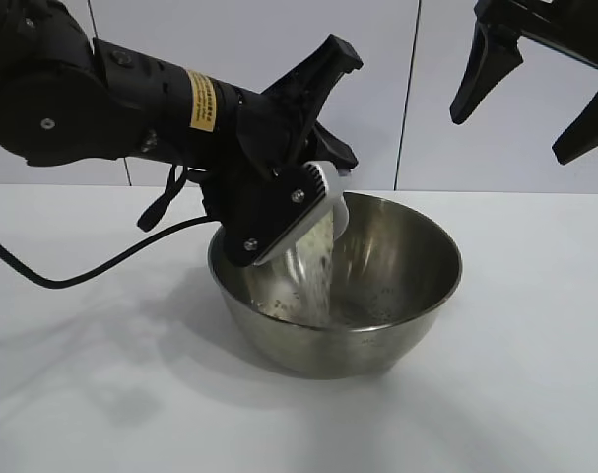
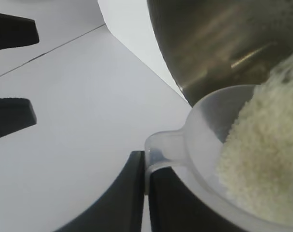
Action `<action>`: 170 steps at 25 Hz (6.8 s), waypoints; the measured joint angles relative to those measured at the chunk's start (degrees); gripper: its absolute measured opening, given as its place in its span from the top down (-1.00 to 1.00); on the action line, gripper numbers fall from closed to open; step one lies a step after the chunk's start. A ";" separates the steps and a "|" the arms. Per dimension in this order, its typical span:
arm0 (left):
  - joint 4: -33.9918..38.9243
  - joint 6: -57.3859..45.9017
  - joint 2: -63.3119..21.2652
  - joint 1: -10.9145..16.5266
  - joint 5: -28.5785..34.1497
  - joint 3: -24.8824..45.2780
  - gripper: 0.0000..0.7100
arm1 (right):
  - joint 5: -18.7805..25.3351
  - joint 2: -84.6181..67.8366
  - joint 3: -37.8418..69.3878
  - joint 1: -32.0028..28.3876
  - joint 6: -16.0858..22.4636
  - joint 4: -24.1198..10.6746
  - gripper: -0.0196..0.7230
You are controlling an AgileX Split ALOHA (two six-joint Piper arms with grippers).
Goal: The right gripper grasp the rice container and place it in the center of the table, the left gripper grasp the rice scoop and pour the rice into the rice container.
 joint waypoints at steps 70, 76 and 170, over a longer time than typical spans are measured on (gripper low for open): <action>-34.67 -90.29 -9.32 18.20 -35.34 28.40 0.97 | -4.61 0.00 0.00 0.00 -1.83 -0.10 -0.89; -30.63 -90.35 -0.60 19.98 -39.22 29.64 0.97 | -4.61 0.00 0.00 0.00 -1.87 -0.10 -0.89; -62.94 -90.64 -5.01 20.47 80.79 -24.63 -0.72 | -3.13 0.00 0.00 0.00 -2.65 1.41 -0.89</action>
